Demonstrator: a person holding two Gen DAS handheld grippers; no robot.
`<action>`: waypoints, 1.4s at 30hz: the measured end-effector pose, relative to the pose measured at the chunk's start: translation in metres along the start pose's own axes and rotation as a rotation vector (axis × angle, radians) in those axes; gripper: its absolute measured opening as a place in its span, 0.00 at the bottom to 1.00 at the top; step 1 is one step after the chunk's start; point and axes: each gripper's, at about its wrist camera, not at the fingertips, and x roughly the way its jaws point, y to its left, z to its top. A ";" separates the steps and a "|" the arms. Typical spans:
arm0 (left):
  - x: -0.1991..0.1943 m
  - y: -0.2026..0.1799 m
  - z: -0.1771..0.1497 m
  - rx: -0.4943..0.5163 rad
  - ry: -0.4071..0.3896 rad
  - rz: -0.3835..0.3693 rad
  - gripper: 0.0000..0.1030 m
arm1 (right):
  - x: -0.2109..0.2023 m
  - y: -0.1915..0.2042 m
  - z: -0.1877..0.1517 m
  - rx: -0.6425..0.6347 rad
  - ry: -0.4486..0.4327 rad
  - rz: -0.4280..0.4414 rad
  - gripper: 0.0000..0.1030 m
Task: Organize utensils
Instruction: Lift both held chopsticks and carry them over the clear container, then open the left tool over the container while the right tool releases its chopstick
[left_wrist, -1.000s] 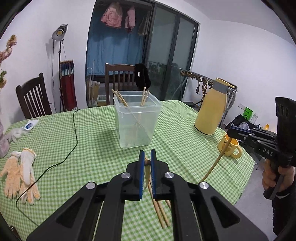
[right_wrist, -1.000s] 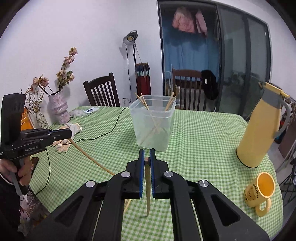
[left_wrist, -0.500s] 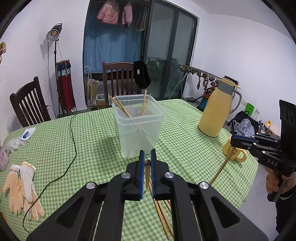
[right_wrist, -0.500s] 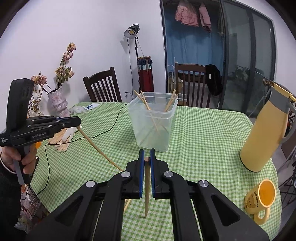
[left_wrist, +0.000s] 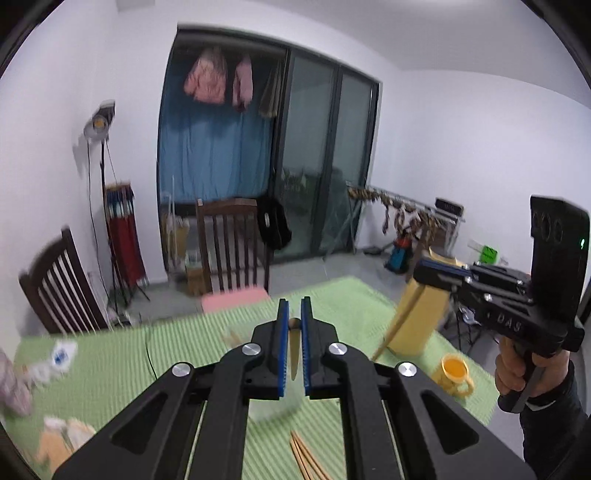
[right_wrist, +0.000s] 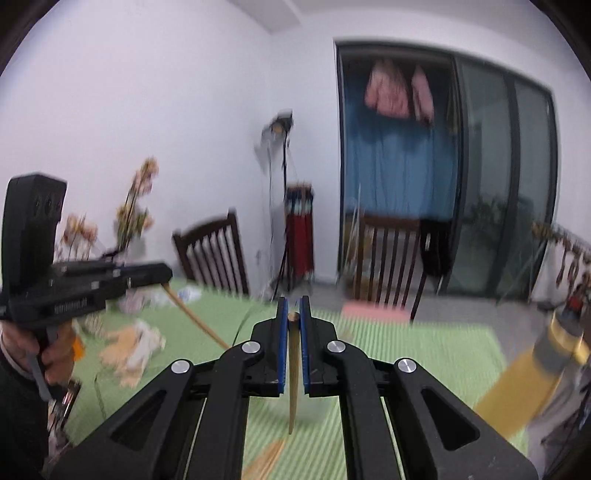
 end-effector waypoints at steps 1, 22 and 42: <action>0.002 0.000 0.010 0.001 -0.008 0.002 0.03 | 0.003 -0.002 0.017 0.001 -0.025 -0.004 0.06; 0.219 0.112 -0.105 -0.363 0.287 -0.080 0.04 | 0.226 -0.081 -0.054 0.301 0.231 -0.090 0.06; 0.135 0.109 -0.133 -0.265 0.214 0.133 0.41 | 0.165 -0.059 -0.077 0.040 0.321 -0.273 0.50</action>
